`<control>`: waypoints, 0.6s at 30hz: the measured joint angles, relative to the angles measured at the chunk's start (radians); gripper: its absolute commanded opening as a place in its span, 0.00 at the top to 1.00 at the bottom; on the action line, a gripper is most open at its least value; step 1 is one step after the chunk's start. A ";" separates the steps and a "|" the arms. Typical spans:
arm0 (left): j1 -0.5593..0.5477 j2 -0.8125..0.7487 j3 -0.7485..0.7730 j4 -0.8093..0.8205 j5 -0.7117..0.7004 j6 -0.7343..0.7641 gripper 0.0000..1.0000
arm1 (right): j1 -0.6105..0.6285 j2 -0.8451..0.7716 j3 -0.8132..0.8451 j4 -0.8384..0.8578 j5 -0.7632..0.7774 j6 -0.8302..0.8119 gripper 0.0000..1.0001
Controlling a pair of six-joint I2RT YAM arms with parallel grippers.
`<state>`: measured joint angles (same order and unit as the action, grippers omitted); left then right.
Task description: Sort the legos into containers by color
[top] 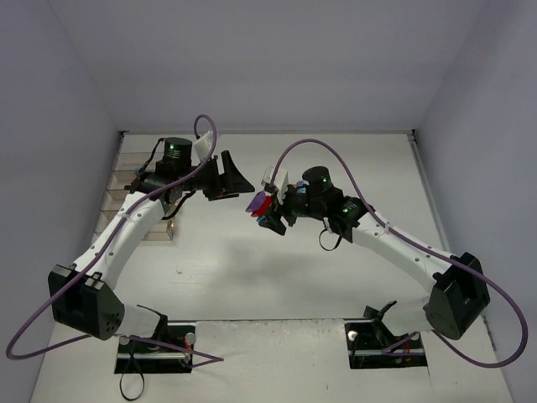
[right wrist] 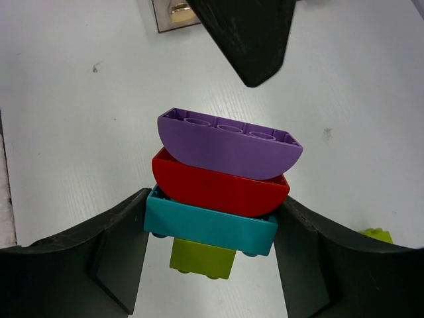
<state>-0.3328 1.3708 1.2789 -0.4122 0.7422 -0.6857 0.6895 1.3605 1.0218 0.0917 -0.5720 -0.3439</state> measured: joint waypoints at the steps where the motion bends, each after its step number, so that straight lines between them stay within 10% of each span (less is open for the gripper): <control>1: 0.000 0.000 0.000 0.002 0.005 -0.001 0.37 | 0.005 0.004 0.003 -0.001 0.000 -0.002 0.99; 18: -0.045 0.039 0.003 -0.044 0.015 0.004 0.45 | 0.026 0.044 0.042 0.014 -0.025 -0.033 0.97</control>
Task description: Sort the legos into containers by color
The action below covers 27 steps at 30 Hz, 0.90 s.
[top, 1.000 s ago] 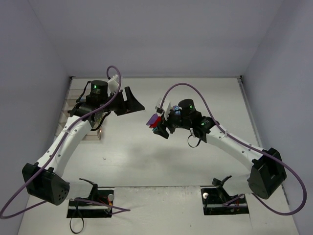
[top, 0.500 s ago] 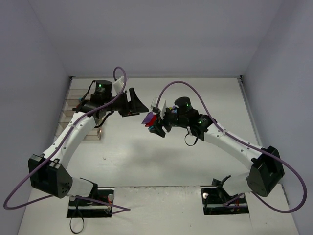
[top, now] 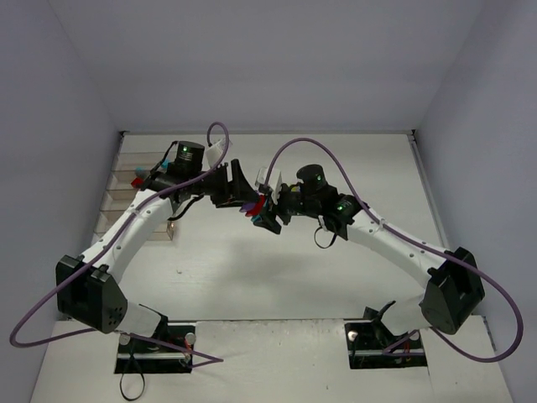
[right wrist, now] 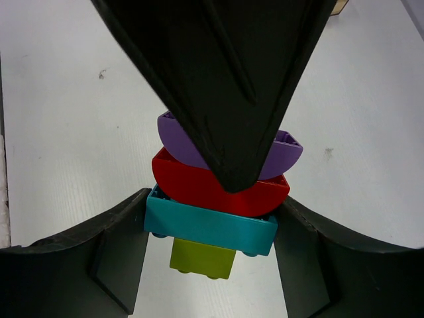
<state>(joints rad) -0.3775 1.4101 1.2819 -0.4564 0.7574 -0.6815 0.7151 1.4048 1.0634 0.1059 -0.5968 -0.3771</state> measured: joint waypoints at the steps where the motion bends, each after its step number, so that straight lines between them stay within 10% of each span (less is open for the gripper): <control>1: -0.007 0.005 0.002 -0.006 -0.002 0.000 0.49 | 0.000 0.000 0.000 0.000 0.000 -0.003 0.97; 8: -0.040 0.024 0.007 -0.028 -0.023 0.006 0.69 | 0.000 0.000 0.000 0.002 0.000 -0.014 0.96; 19: -0.040 0.032 0.052 -0.044 -0.032 0.014 0.47 | 0.000 0.001 0.001 0.015 0.001 -0.020 0.96; 27: -0.038 0.034 0.067 -0.046 -0.039 0.014 0.60 | 0.000 0.001 0.001 0.015 0.006 -0.023 0.96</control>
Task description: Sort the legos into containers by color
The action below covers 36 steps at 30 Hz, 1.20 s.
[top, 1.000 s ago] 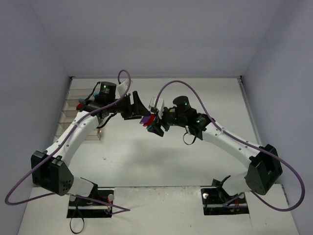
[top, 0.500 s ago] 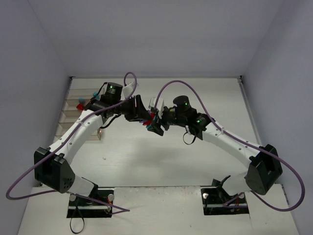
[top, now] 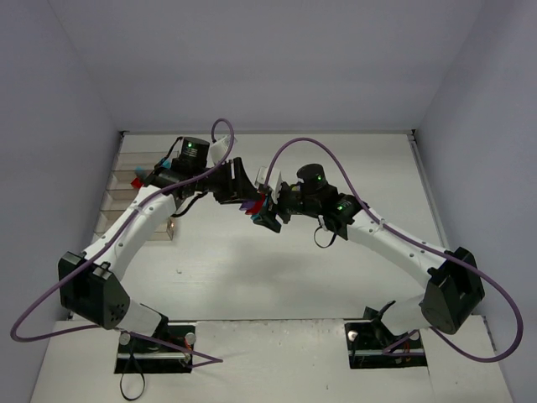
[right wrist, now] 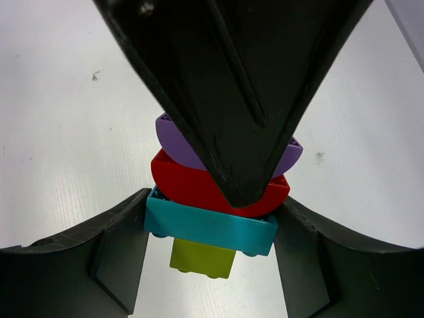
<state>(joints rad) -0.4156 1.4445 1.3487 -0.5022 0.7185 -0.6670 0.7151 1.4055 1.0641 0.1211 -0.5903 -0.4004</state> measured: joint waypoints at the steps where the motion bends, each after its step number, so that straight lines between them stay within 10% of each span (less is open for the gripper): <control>1: 0.000 0.002 0.001 -0.002 -0.002 0.002 0.63 | 0.000 0.000 0.000 0.000 0.001 -0.001 0.96; 12: 0.008 0.015 0.002 -0.009 -0.003 0.010 0.94 | -0.002 0.000 -0.002 -0.005 0.010 -0.002 1.00; 36: 0.307 -0.204 -0.164 -0.024 -0.104 -0.026 0.95 | -0.008 -0.001 -0.057 0.010 0.048 0.010 1.00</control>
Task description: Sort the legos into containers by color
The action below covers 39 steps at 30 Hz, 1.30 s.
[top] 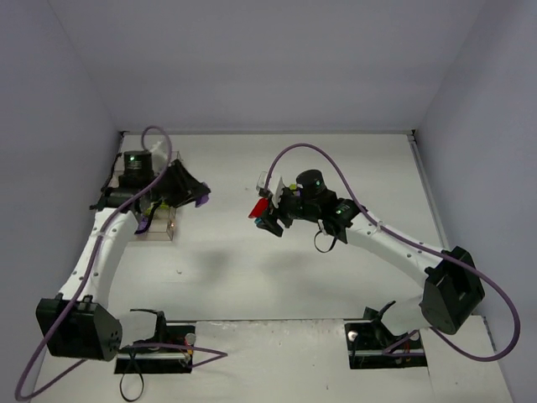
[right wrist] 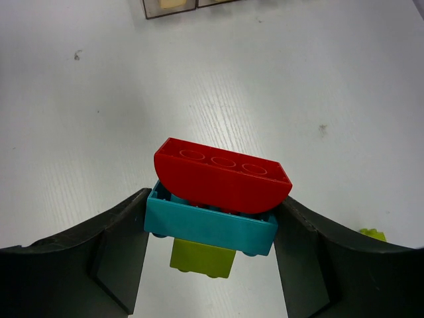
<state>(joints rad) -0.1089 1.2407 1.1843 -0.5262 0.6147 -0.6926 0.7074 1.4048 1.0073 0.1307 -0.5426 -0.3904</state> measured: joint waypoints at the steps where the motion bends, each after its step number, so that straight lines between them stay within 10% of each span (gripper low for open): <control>1: 0.048 -0.026 -0.040 -0.006 -0.037 -0.020 0.95 | 0.000 0.000 0.000 0.000 0.012 0.004 1.00; 13: 0.400 -0.060 -0.319 0.030 -0.332 -0.233 0.94 | 0.000 0.000 -0.013 0.003 0.091 0.080 1.00; 22: 0.444 0.086 -0.322 0.145 -0.438 -0.298 0.76 | 0.000 0.000 -0.037 0.008 0.092 0.096 1.00; 30: 0.444 0.118 -0.322 0.153 -0.470 -0.311 0.35 | 0.000 0.000 -0.051 0.009 0.095 0.095 1.00; 39: 0.434 0.087 -0.201 0.101 -0.404 -0.227 0.31 | 0.000 0.011 -0.042 0.008 0.081 0.094 1.00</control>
<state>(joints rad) 0.3252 1.3277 0.9836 -0.4248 0.2104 -0.9195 0.7074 1.4158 0.9649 0.1383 -0.4618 -0.2966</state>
